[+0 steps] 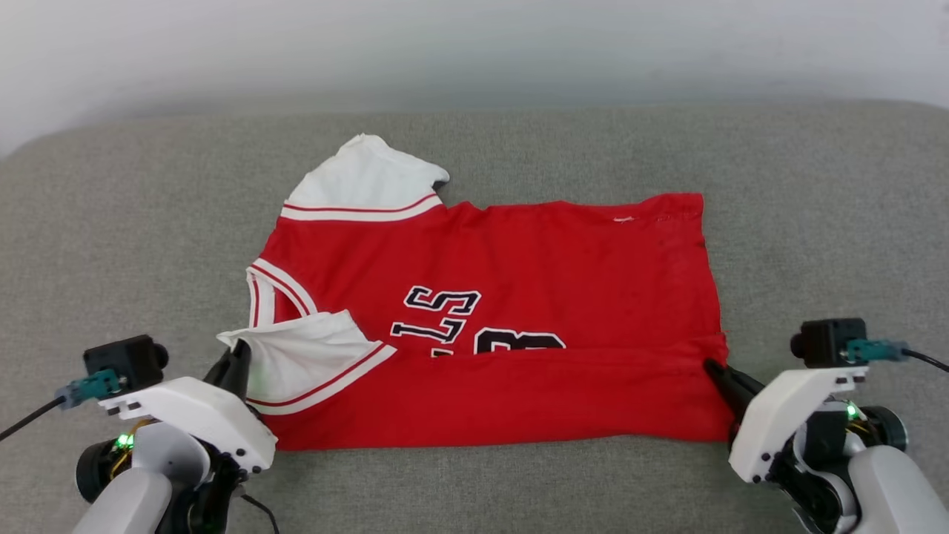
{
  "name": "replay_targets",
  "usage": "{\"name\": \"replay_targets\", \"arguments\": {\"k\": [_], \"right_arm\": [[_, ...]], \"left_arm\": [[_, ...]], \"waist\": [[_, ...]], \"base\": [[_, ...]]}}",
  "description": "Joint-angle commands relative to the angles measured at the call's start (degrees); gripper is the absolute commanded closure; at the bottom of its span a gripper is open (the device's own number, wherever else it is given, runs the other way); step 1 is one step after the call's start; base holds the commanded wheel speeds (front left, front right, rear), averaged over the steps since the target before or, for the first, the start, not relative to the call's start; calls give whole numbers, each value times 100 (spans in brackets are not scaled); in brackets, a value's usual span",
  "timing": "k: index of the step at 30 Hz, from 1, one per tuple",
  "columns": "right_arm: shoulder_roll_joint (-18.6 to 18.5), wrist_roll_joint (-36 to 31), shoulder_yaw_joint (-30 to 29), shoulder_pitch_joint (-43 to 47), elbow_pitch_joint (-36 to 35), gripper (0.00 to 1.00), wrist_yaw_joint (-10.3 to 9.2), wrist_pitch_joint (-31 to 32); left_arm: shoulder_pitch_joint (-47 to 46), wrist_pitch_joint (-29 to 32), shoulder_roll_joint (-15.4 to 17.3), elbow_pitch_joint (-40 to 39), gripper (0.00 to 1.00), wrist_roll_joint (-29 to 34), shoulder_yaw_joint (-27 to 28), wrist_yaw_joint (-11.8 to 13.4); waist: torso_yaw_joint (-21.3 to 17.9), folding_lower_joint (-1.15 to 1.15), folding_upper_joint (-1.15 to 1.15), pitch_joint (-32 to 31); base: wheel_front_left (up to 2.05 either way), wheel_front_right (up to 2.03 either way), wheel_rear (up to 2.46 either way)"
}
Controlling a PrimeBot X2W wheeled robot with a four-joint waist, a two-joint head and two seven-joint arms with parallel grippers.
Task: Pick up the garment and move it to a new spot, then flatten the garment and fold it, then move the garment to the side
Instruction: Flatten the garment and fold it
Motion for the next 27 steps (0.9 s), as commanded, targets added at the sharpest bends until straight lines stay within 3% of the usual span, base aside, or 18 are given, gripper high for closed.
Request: {"name": "replay_targets", "arguments": {"k": [1, 6, 7, 8, 9, 10, 11, 15, 18, 27], "right_arm": [[42, -17, 122, -197, 220, 100, -4, -31], [29, -123, 398, -501, 820, 100, -4, -170], [39, -113, 441, -520, 930, 91, -4, -206], [39, -115, 484, -535, 1028, 73, -4, -255], [24, -132, 517, -546, 1118, 27, -4, -294], [24, -132, 517, -546, 1118, 27, -4, -294], [39, -84, 543, -543, 1192, 0, -4, -328], [-47, 2, 667, -512, 1203, 0, -8, -661], [-115, 38, 734, -411, 860, 0, -3, -1378], [-271, -406, 497, -127, 156, 0, -3, -2554]], "left_arm": [[-171, 65, -55, 289, 100, -23, -74, -104], [-494, 312, -214, 1001, 100, -105, -297, -410], [-540, 366, -248, 1142, 100, -133, -338, -470], [-586, 375, -284, 1239, 81, -152, -365, -518], [-640, 349, -317, 1340, 54, -148, -370, -557], [-640, 349, -317, 1340, 54, -148, -370, -557], [-672, 325, -337, 1443, 0, -159, -377, -591], [-732, 229, -411, 1737, 0, -246, -319, -731], [-713, 152, -329, 1811, 0, -306, -216, -813], [-545, 600, 246, 1346, 0, -355, -143, -769]], "waist": [[-19, -1, 0, 164], [-24, -1, 0, 270], [-23, -1, 0, 273], [-23, -1, 0, 272], [-24, -1, 0, 266], [-24, -1, 0, 266], [-26, -1, 0, 254], [-54, -1, 0, 123], [-109, -1, 0, -79], [-291, -1, 0, -406]], "base": [[0, 0, 0], [0, 0, 0], [0, 0, 0], [0, 0, 0], [0, 0, 0], [0, 0, 0], [0, 0, 0], [0, 0, 0], [0, 0, 0], [0, 0, 0]]}}
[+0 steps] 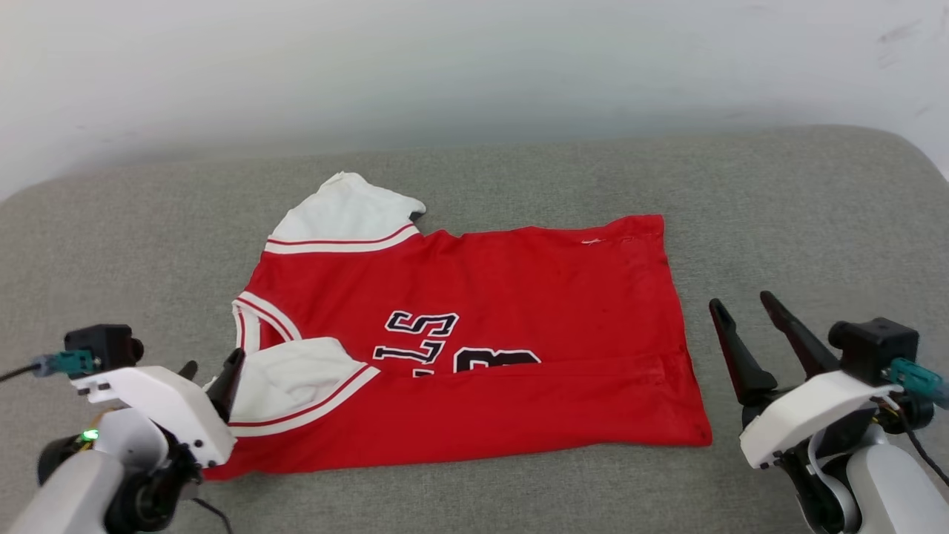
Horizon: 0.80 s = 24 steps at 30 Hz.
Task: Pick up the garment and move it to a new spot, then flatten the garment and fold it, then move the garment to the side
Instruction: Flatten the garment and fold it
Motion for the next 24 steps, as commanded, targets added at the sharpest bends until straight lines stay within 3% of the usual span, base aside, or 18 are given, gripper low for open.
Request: {"name": "replay_targets", "arguments": {"k": [1, 7, 12, 16, 22, 23, 24], "right_arm": [[23, -122, -66, 128, -91, 0, -2, -89], [155, -724, -416, 453, -611, 0, -2, -135], [319, -990, -630, 752, -1080, 0, -2, 32], [445, -1056, -753, 855, -1332, 0, -2, 121], [531, -1077, -777, 781, -1526, 0, -2, 184], [525, -1072, -781, 767, -1544, 0, -2, 198], [523, -1065, -783, 755, -1556, 0, -2, 203]], "left_arm": [[45, 133, 161, -101, 0, 22, -19, 20], [156, 1296, 956, -586, 0, 27, -267, 60], [400, 2199, 1413, -872, 0, -260, -345, 170], [620, 2437, 1488, -873, 0, -440, -334, 314], [678, 2441, 1157, -450, 0, -715, -331, 256], [672, 2455, 1094, -367, 3, -735, -358, 209], [653, 2421, 998, -293, 54, -786, -358, 156]], "waist": [[-65, 0, 0, -64], [-210, 0, 0, -85], [-384, 0, 0, 54], [-503, 0, 0, 243], [-608, 0, 0, 532], [-619, 0, 0, 573], [-626, 0, 0, 605]], "base": [[0, 0, 0], [0, 0, 0], [0, 0, 0], [0, 0, 0], [0, 0, 0], [0, 0, 0], [0, 0, 0]]}}
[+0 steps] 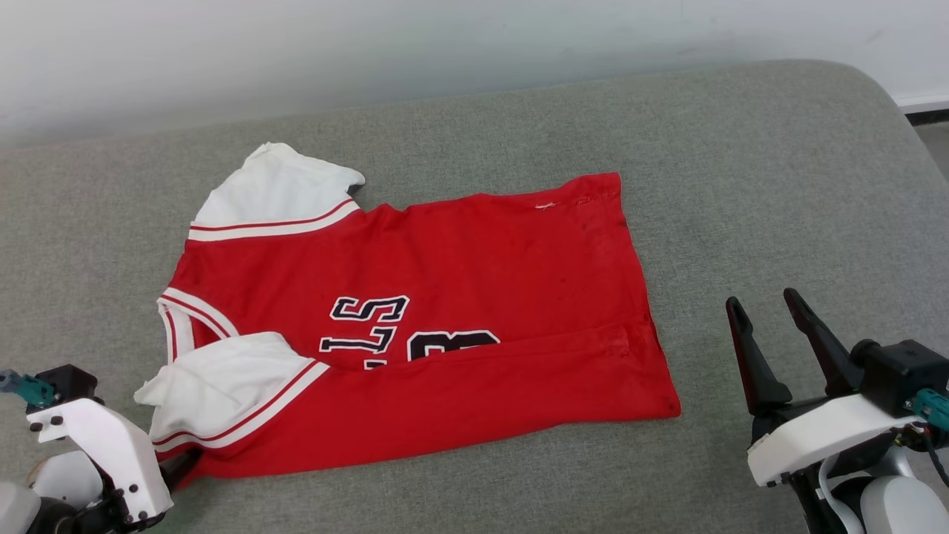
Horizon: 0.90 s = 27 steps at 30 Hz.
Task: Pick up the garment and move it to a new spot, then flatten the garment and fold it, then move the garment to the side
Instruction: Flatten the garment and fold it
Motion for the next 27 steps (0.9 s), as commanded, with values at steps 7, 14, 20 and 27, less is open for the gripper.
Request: {"name": "replay_targets", "arguments": {"k": [7, 14, 20, 27], "right_arm": [[-81, 342, -132, -53, -32, 0, -2, 442], [-331, 885, -338, 38, 214, 0, -2, 2274], [-369, 1193, -282, -102, 385, 0, -2, 3799], [-205, 1271, -92, -577, 975, 0, -2, 4028]], "left_arm": [[-12, -302, -674, 489, 100, -178, -106, -311], [-169, -974, -531, 316, 100, 96, 154, -270], [-121, -1194, -450, -290, 100, 328, 163, -75], [-43, -1252, -490, -950, 100, 521, 69, 212]], "waist": [[42, 1, 0, 64], [261, 1, 0, -114], [509, 1, 0, -112], [771, 1, 0, 54]], "base": [[0, 0, 0], [0, 0, 0], [0, 0, 0], [0, 0, 0]]}}
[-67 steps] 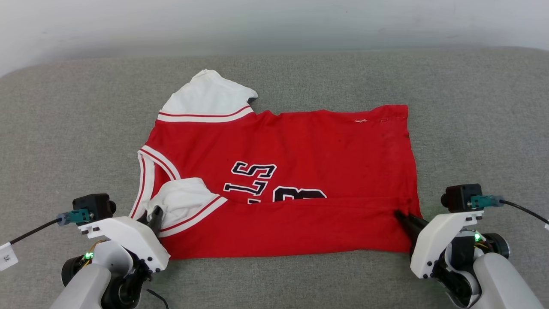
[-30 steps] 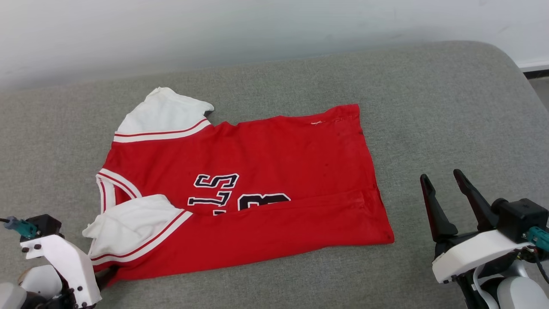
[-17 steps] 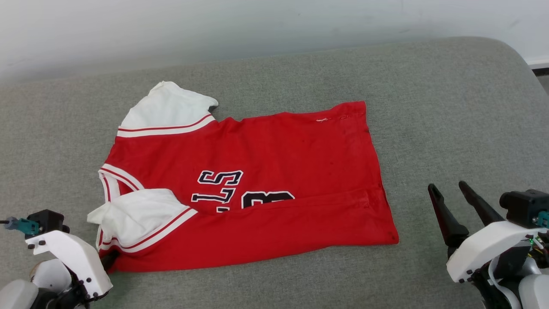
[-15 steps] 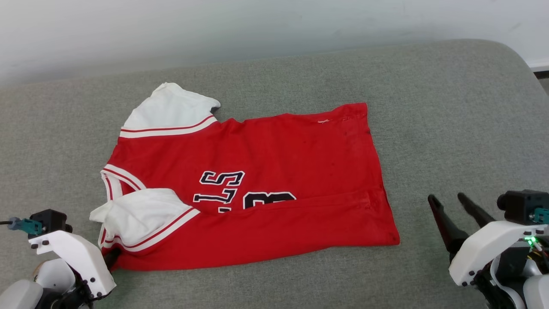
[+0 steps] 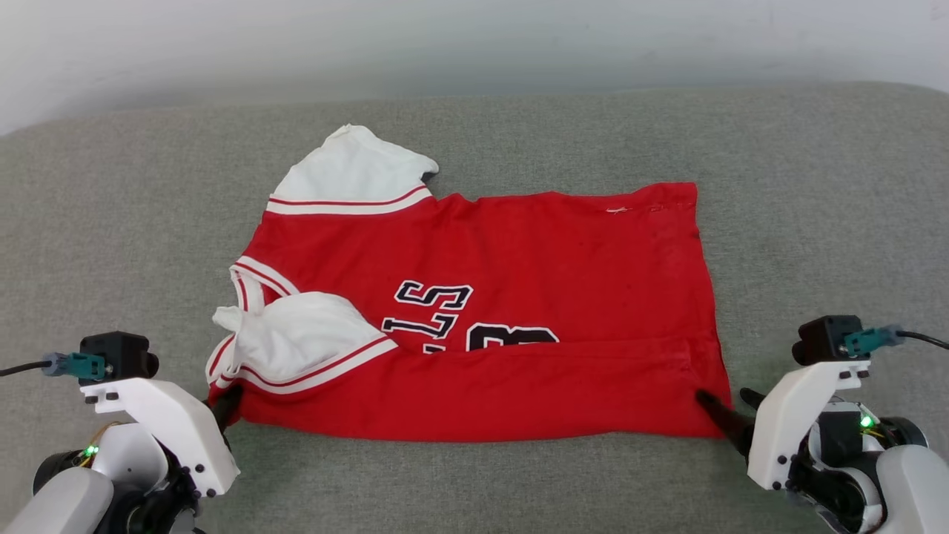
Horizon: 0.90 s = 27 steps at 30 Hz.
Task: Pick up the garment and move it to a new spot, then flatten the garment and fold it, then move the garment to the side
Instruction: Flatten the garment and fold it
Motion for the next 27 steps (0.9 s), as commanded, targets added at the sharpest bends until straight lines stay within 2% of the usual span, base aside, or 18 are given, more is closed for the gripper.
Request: {"name": "replay_targets", "arguments": {"k": [1, 5, 6, 7, 12, 18, 27], "right_arm": [[35, 58, 51, -144, 240, 0, -2, 6], [82, 132, 232, -259, 845, 0, -2, 84], [104, 170, 292, -265, 946, 56, -1, 98], [118, 212, 336, -273, 1039, 100, -1, 108], [7, 260, 439, -331, 1124, 100, -1, -141], [-190, 331, 527, -244, 761, 100, -1, -425], [-347, 328, 498, 429, 141, 100, -2, -297]], "left_arm": [[53, -35, -24, -92, 100, 63, -28, 59], [59, -66, -81, -218, 100, 113, -82, 111], [56, -81, -96, -231, 100, 121, -82, 119], [74, -94, -112, -243, 100, 127, -97, 127], [183, -182, -120, -230, 100, 151, -94, 175], [466, -343, -90, -342, 100, 198, -68, 318], [1195, -354, 54, -677, 100, 134, -40, 688]], "waist": [[104, 0, 0, 78], [211, 0, 0, 116], [227, 0, 0, 117], [239, 0, 0, 113], [225, 0, 0, -18], [164, 0, 0, -357], [83, 0, 0, -800]], "base": [[0, 0, 0], [0, 0, 0], [0, 0, 0], [0, 0, 0], [0, 0, 0], [0, 0, 0], [0, 0, 0]]}}
